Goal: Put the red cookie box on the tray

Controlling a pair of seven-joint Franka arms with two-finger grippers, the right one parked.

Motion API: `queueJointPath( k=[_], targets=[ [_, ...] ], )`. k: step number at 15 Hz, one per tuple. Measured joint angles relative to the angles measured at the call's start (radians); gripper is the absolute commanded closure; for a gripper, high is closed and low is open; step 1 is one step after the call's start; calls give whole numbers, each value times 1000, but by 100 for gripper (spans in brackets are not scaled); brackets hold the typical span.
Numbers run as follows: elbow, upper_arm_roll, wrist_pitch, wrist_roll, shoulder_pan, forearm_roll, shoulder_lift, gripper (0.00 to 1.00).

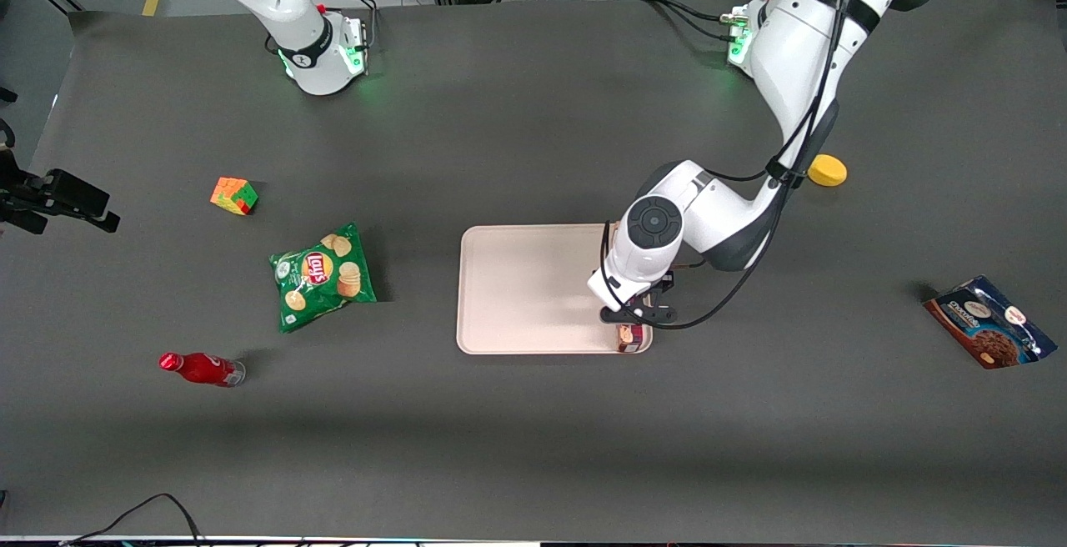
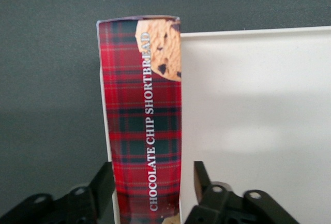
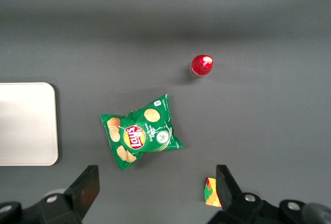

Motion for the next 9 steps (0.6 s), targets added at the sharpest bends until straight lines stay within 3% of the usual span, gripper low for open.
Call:
queueJointPath(
  k=[6,9],
  targets=[
    [87,3,-155,14,7,-2,-58,0],
    [139,11,-244,141,47,-98,-149,0]
  ],
)
